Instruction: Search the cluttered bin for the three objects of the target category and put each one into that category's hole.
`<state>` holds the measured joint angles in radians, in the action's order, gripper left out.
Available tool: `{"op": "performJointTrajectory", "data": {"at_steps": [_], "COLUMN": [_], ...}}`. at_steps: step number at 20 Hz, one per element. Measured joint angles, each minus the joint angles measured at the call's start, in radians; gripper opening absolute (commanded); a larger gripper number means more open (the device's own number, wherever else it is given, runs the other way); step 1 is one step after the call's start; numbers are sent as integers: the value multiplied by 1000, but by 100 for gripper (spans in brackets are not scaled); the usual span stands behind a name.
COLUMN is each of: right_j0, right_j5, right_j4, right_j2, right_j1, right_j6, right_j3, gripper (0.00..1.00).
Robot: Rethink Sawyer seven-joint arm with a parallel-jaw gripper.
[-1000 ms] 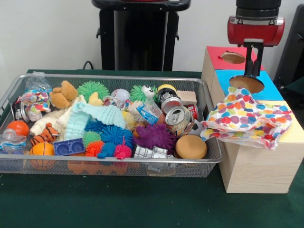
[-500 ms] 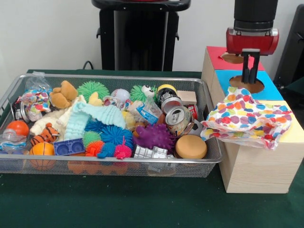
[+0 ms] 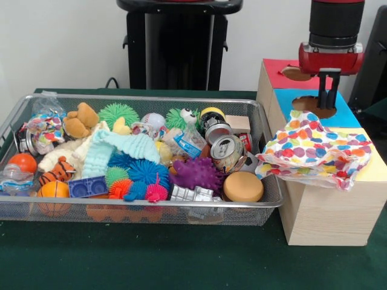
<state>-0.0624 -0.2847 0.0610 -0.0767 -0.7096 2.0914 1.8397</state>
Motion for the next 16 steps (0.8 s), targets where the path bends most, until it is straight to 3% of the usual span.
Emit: {"op": "performJointTrajectory", "data": {"at_steps": [9,16], "right_j0": [-10,-11], "right_j5": [-20,-165], "right_j4": [0,-3], "right_j2": [11,11], "right_j1": [-20,-120], "right_j6": [0,0], "right_j3": [-6,-17], "gripper": [0,0]}}
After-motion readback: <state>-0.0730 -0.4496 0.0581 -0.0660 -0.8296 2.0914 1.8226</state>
